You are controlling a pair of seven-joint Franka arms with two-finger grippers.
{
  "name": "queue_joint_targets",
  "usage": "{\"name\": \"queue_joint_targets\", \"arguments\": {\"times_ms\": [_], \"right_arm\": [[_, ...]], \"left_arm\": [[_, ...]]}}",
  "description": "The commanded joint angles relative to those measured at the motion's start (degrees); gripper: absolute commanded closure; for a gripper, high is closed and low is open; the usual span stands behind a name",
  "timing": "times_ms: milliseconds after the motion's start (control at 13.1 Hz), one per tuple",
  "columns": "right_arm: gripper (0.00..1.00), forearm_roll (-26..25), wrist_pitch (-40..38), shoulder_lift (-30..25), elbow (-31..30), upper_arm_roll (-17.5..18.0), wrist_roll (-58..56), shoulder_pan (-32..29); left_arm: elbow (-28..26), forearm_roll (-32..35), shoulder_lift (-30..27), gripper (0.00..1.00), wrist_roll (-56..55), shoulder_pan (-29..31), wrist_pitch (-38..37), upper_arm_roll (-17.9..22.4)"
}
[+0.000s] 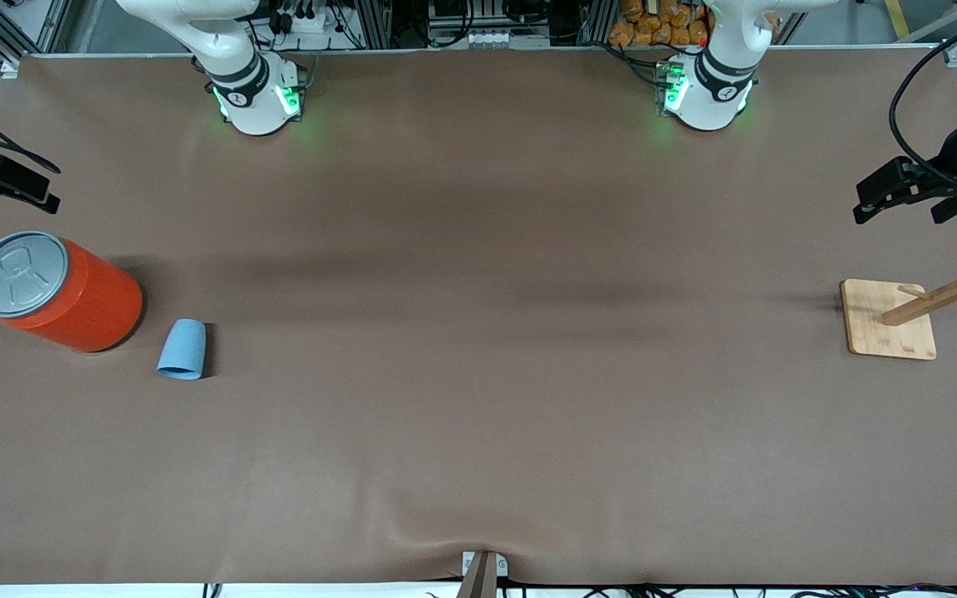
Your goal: Flip cup
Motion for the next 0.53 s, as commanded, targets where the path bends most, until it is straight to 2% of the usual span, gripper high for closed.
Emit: {"name": "queue_joint_targets", "arguments": {"times_ms": [0, 457], "right_arm": [[0.0, -0.8, 1.4, 2.2, 0.4, 0.2, 0.2, 0.8], [0.0, -0.8, 3.9, 9.1, -0.6, 0.2, -0.6, 0.0]], "left_arm": [[1.8, 1.6, 1.3, 0.0, 0.5, -0.2, -1.1, -0.2], [1.9, 1.6, 1.3, 0.0, 0.8, -0.1, -1.2, -0.1]]}}
